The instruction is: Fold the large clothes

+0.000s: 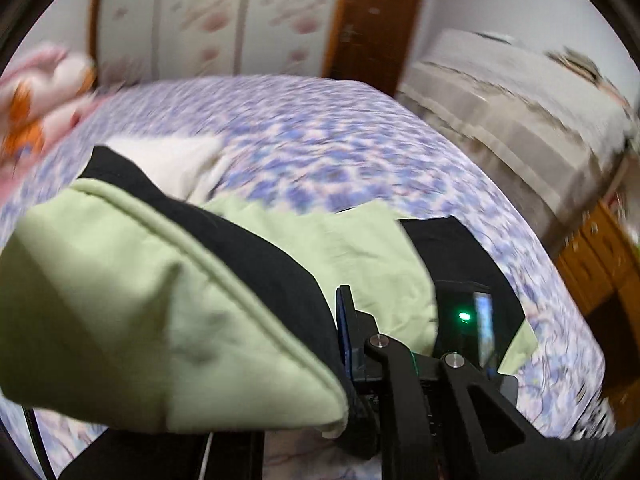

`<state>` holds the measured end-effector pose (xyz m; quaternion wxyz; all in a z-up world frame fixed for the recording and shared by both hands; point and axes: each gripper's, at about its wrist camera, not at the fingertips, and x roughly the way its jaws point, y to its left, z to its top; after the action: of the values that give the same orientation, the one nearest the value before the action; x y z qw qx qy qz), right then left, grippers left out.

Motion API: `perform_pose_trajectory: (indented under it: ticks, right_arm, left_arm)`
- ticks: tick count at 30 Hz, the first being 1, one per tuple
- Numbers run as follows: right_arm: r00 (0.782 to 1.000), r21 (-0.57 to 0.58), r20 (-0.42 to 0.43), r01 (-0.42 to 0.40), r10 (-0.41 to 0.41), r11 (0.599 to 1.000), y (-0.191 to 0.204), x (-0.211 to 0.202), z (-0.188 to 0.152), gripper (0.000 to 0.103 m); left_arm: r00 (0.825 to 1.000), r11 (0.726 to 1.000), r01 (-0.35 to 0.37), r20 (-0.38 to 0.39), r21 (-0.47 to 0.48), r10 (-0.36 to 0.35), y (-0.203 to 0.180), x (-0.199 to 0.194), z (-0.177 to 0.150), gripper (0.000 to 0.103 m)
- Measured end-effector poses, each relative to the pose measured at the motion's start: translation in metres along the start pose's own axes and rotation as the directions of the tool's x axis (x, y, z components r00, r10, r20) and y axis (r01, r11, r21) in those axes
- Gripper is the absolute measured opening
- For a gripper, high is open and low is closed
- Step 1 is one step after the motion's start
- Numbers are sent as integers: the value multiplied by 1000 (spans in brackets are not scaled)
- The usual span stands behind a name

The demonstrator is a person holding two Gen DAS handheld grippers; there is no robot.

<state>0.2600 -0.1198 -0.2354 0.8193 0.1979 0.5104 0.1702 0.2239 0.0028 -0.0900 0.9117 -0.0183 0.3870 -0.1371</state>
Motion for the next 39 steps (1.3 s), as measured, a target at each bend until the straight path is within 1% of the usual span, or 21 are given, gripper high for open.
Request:
perform_pose_trajectory:
  ticks: [2, 3, 5, 6, 9, 12, 14, 15, 17, 21, 23, 25, 27, 28, 29, 30, 32, 33, 35, 36, 39]
  right_arm:
    - [995, 90, -31, -94, 97, 992, -16, -6, 3, 5]
    - [983, 164, -53, -165, 175, 973, -29, -12, 3, 5]
    - [971, 230, -55, -213, 231, 950, -48, -31, -1, 5]
    - [974, 240, -42, -208, 225, 948, -56, -45, -4, 6]
    - [988, 253, 9, -148, 151, 956, -83, -89, -13, 6]
    - [998, 290, 65, -17, -2, 957, -122, -141, -25, 6]
    - [993, 314, 83, 50, -80, 948, -139, -161, -31, 6]
    - [988, 334, 98, 84, -123, 939, -151, -173, -35, 6]
    - [980, 360, 105, 121, -169, 925, -163, -183, -40, 6]
    - [970, 408, 108, 157, -219, 899, -181, -188, -45, 6]
    - [969, 407, 102, 166, -225, 898, -185, -188, -47, 6]
    - [967, 389, 89, 186, -238, 902, -182, -187, -44, 6]
    - [964, 369, 80, 208, -254, 906, -178, -189, -38, 6]
    - [961, 361, 81, 220, -266, 906, -176, -191, -36, 6]
    - [955, 354, 83, 237, -283, 905, -177, -195, -34, 9]
    - [948, 347, 86, 261, -308, 901, -177, -198, -31, 12]
    - [932, 337, 102, 297, -349, 893, -177, -207, -24, 26]
    - [926, 334, 120, 303, -359, 893, -176, -212, -18, 28]
    - [927, 327, 141, 286, -346, 901, -173, -223, -15, 32]
    - [932, 312, 149, 274, -332, 910, -169, -228, -10, 32]
    - [949, 251, 133, 248, -287, 936, -159, -223, 1, 36]
  left_arm:
    - [1000, 997, -3, 9, 78, 2, -23, -1, 10, 11]
    - [1000, 990, 0, 10, 142, -2, -40, 2, 13, 11]
    - [1000, 972, 10, 2, 234, -11, -67, 9, 22, 11]
    - [1000, 965, 18, -1, 262, -18, -78, 12, 25, 11]
    - [997, 926, 71, -37, 371, -62, -118, 26, 25, 11]
    - [990, 883, 130, -111, 450, -89, -155, 48, 17, 11]
    - [984, 847, 152, -156, 510, -82, -180, 64, 6, 11]
    - [981, 818, 163, -183, 552, -72, -195, 76, -3, 11]
    - [973, 778, 180, -225, 602, -51, -215, 94, -18, 11]
    - [955, 730, 205, -295, 652, -5, -236, 128, -42, 14]
    - [950, 729, 209, -312, 652, 6, -239, 135, -45, 25]
    - [945, 737, 231, -327, 636, -14, -238, 132, -41, 33]
    - [924, 760, 295, -374, 579, -74, -232, 127, -35, 45]
    - [917, 769, 314, -386, 557, -95, -227, 124, -36, 54]
    - [907, 782, 342, -402, 521, -128, -221, 117, -31, 59]
    - [900, 789, 359, -409, 499, -151, -220, 113, -28, 59]
    - [887, 796, 393, -416, 460, -198, -211, 98, -24, 59]
    - [885, 801, 403, -412, 443, -218, -203, 89, -20, 59]
    - [887, 818, 407, -390, 406, -248, -186, 72, -13, 59]
    - [891, 831, 399, -380, 388, -250, -177, 67, -10, 59]
    - [903, 902, 327, -375, 282, -210, -140, 68, -2, 60]
